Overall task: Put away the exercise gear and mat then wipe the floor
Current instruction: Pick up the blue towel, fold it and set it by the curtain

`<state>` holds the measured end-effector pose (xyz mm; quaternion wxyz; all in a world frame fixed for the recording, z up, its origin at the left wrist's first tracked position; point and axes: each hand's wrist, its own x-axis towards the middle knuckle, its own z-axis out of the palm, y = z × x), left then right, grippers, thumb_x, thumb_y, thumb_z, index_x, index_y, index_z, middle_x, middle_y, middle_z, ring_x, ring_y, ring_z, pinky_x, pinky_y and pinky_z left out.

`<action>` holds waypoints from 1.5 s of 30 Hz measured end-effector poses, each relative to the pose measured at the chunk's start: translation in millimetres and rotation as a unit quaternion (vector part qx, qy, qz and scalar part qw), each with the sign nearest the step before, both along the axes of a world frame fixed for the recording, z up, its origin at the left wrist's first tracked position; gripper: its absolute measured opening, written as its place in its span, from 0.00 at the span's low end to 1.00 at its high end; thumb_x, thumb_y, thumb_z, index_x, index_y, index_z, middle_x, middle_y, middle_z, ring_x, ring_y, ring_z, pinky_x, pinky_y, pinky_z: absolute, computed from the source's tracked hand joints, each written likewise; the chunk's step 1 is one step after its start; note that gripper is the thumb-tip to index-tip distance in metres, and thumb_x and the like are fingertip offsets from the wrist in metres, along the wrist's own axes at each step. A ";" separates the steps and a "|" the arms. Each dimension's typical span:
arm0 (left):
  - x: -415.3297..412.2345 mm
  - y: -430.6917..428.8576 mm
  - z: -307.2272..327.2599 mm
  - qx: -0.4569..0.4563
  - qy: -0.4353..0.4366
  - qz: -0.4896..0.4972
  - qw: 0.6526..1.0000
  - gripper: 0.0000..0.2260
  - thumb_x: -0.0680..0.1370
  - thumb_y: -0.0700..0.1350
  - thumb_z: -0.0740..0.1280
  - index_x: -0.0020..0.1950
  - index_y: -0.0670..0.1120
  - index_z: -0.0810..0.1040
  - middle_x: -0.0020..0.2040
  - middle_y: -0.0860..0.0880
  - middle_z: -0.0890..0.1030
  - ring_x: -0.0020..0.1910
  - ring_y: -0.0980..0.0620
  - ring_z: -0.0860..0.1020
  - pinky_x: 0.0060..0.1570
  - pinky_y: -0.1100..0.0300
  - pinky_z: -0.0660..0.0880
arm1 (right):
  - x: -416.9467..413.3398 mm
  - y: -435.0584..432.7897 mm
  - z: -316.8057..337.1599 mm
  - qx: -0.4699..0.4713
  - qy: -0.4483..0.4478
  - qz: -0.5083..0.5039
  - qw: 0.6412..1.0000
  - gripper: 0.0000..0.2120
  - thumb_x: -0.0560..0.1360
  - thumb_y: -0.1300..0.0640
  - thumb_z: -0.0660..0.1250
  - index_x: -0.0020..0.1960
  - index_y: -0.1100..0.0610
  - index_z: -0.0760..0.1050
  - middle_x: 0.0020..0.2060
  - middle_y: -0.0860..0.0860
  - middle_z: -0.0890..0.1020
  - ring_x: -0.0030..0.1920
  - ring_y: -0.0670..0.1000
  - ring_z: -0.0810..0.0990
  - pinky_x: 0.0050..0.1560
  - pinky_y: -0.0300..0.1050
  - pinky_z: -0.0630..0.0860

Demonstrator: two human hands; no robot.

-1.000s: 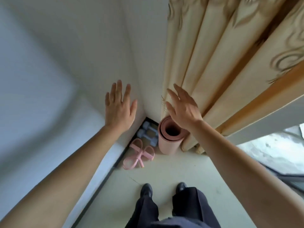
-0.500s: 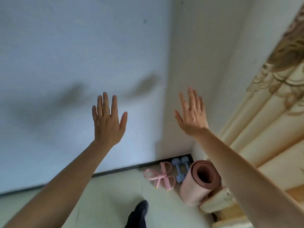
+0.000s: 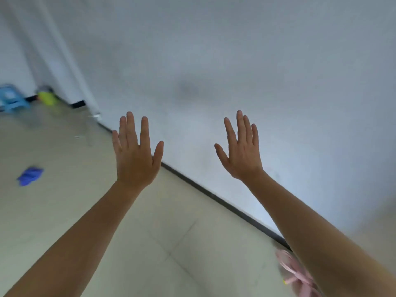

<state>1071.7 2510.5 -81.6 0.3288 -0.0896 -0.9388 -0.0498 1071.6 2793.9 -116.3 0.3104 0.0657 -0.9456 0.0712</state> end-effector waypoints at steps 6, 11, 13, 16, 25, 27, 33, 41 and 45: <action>26.7 -244.2 7.1 -0.029 -0.009 0.132 0.991 0.31 0.82 0.58 0.51 0.79 0.42 0.54 0.78 0.35 0.52 0.78 0.35 0.51 0.74 0.36 0.54 | -67.9 -271.3 8.8 0.022 0.002 0.148 0.989 0.33 0.81 0.42 0.57 0.80 0.57 0.56 0.79 0.64 0.54 0.78 0.65 0.55 0.75 0.63 0.55; 35.2 -405.2 11.5 -0.015 -0.031 0.230 0.973 0.31 0.81 0.59 0.50 0.79 0.42 0.55 0.78 0.35 0.53 0.78 0.36 0.51 0.73 0.35 0.53 | -91.9 -460.0 16.0 0.030 -0.003 0.244 0.969 0.33 0.81 0.41 0.56 0.81 0.55 0.54 0.79 0.63 0.51 0.79 0.63 0.53 0.76 0.63 0.53; 26.4 -451.1 10.4 -0.012 -0.035 0.253 0.967 0.31 0.81 0.59 0.51 0.78 0.41 0.56 0.78 0.35 0.54 0.78 0.36 0.52 0.73 0.35 0.54 | -105.1 -509.9 13.4 0.038 -0.003 0.275 0.961 0.33 0.81 0.41 0.56 0.81 0.54 0.53 0.80 0.62 0.51 0.79 0.63 0.53 0.76 0.63 0.53; 0.5 -509.3 0.9 -0.013 -0.037 0.271 0.962 0.31 0.81 0.59 0.51 0.78 0.41 0.57 0.78 0.35 0.55 0.78 0.36 0.53 0.73 0.35 0.54 | -139.0 -567.5 -0.9 0.034 -0.014 0.295 0.955 0.34 0.81 0.41 0.56 0.81 0.54 0.51 0.79 0.62 0.50 0.79 0.63 0.53 0.77 0.63 0.53; -147.2 -651.1 -38.7 0.027 -0.094 0.346 0.933 0.30 0.80 0.59 0.51 0.78 0.43 0.57 0.78 0.36 0.56 0.77 0.36 0.55 0.72 0.35 0.56 | -313.4 -734.5 -52.3 0.030 -0.082 0.333 0.939 0.35 0.81 0.39 0.55 0.81 0.54 0.50 0.80 0.62 0.48 0.79 0.63 0.51 0.77 0.64 0.53; -181.7 -681.1 -32.0 0.033 -0.101 0.362 0.926 0.31 0.80 0.59 0.49 0.78 0.43 0.56 0.78 0.37 0.55 0.78 0.37 0.53 0.73 0.35 0.56 | -357.2 -776.0 -42.1 0.032 -0.085 0.352 0.932 0.35 0.81 0.39 0.54 0.81 0.53 0.49 0.80 0.61 0.48 0.79 0.63 0.50 0.77 0.63 0.53; -267.9 -787.1 -9.7 0.016 -0.077 0.390 0.917 0.31 0.81 0.61 0.47 0.79 0.44 0.54 0.79 0.37 0.53 0.78 0.38 0.51 0.74 0.38 0.52 | -463.2 -914.7 -13.1 0.015 -0.085 0.385 0.919 0.34 0.81 0.40 0.54 0.81 0.54 0.49 0.79 0.62 0.50 0.78 0.64 0.53 0.77 0.62 0.52; -374.2 -974.9 -36.6 0.033 -0.060 0.405 0.912 0.31 0.81 0.60 0.49 0.79 0.44 0.54 0.79 0.37 0.53 0.78 0.37 0.51 0.74 0.36 0.53 | -569.4 -1111.1 -37.9 0.053 -0.073 0.430 0.898 0.34 0.81 0.40 0.54 0.81 0.53 0.50 0.79 0.61 0.50 0.78 0.63 0.54 0.77 0.62 0.53; -433.7 -1083.7 -44.4 0.040 -0.079 0.401 0.912 0.31 0.81 0.59 0.49 0.79 0.44 0.53 0.79 0.37 0.53 0.78 0.37 0.51 0.74 0.36 0.53 | -629.3 -1210.5 -45.6 0.071 -0.076 0.417 0.903 0.34 0.81 0.39 0.54 0.81 0.54 0.50 0.79 0.61 0.51 0.78 0.64 0.55 0.76 0.63 0.53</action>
